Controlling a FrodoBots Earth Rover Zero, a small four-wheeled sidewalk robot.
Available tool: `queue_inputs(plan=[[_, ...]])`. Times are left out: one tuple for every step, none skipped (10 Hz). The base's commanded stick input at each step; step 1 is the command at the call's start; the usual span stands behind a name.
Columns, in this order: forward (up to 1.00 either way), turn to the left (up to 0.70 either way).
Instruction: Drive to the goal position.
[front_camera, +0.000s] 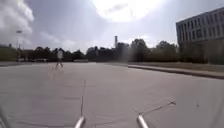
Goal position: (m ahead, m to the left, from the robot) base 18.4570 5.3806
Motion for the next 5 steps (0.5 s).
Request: queue_inputs(plan=[[0.70,0.05],[0.70,0.05],[0.70,0.05],[0.70,0.05],[0.70,0.05]])
